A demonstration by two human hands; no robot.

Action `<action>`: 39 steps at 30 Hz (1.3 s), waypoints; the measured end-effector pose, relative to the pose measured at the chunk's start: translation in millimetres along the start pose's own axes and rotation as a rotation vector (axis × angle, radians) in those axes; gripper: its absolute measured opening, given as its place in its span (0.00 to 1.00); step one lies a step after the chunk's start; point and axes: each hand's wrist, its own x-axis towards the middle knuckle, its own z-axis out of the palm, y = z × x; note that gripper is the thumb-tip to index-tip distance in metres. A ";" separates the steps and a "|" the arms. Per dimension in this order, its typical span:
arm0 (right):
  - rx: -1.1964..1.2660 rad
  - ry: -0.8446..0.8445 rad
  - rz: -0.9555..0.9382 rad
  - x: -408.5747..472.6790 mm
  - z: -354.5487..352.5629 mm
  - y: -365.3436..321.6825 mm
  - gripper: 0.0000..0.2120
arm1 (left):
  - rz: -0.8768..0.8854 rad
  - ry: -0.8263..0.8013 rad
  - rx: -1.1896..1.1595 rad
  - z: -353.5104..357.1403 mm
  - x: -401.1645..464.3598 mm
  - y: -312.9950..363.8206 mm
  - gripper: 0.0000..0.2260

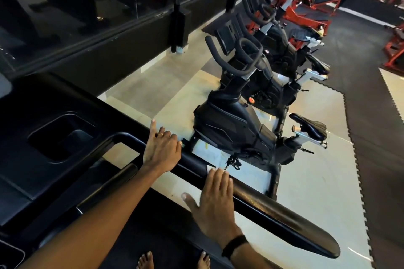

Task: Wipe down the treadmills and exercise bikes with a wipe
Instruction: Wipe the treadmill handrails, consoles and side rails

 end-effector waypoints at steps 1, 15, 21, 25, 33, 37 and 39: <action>0.027 0.000 -0.012 -1.5 0.4 -9.3 0.48 | -0.002 0.010 0.000 0.8 -0.5 -0.4 0.23; 0.467 -0.372 0.091 73.1 -27.3 50.1 0.42 | 0.001 0.025 -0.027 8.3 0.9 -4.4 0.39; 0.112 -0.044 -0.010 -8.7 5.7 55.0 0.46 | 0.018 0.065 -0.181 -3.8 4.4 22.7 0.39; 0.084 0.072 -0.127 -20.6 12.6 41.0 0.44 | 0.198 0.074 -0.207 3.3 6.6 70.0 0.36; 0.509 -0.433 0.093 68.8 -27.1 67.0 0.47 | 0.241 -0.018 -0.202 15.0 12.8 68.3 0.36; 0.460 -0.571 0.206 78.2 -27.1 85.0 0.42 | 0.215 -0.147 -0.229 10.6 10.4 68.2 0.28; 0.312 -0.443 0.126 63.5 -18.3 86.9 0.44 | 0.222 -0.170 -0.178 12.3 10.7 67.3 0.27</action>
